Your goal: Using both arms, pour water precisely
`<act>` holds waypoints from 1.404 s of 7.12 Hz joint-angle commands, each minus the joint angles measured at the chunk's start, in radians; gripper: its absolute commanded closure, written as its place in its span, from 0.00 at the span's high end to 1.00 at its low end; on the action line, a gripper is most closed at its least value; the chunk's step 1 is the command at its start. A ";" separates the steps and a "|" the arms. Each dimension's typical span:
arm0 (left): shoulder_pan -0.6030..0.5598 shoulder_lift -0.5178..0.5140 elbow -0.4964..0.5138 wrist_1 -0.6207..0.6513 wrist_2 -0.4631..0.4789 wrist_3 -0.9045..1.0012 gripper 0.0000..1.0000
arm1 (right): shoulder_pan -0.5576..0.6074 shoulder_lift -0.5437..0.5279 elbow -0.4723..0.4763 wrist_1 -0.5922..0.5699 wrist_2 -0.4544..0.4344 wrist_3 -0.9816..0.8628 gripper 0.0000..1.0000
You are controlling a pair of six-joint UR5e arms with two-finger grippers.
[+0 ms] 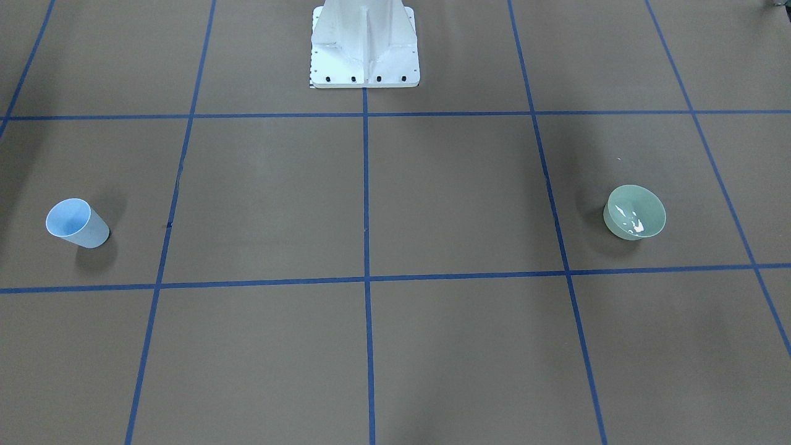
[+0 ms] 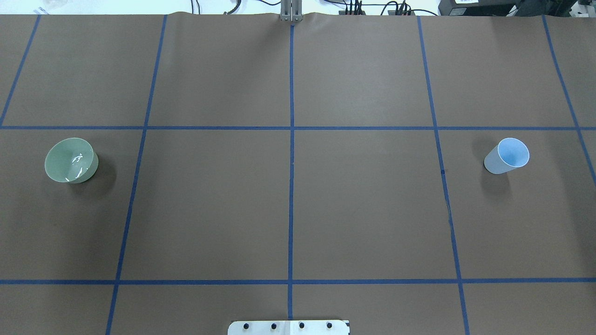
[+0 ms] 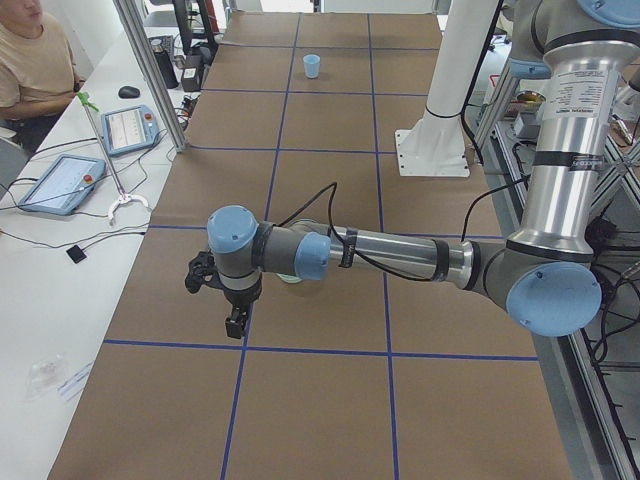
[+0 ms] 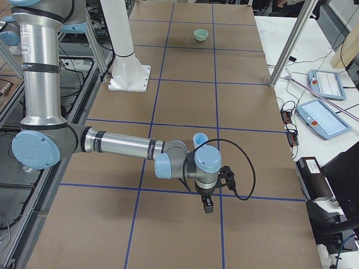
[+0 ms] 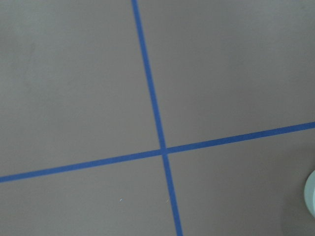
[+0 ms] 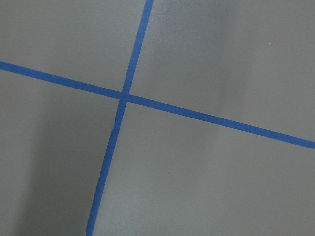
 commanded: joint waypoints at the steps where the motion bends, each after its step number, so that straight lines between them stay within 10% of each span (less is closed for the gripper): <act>1: -0.006 0.055 0.005 -0.011 0.004 -0.010 1.00 | 0.000 0.002 -0.013 0.001 -0.002 0.001 1.00; 10: 0.002 0.092 0.000 -0.015 0.007 0.004 1.00 | 0.000 0.003 -0.014 0.007 -0.003 0.001 1.00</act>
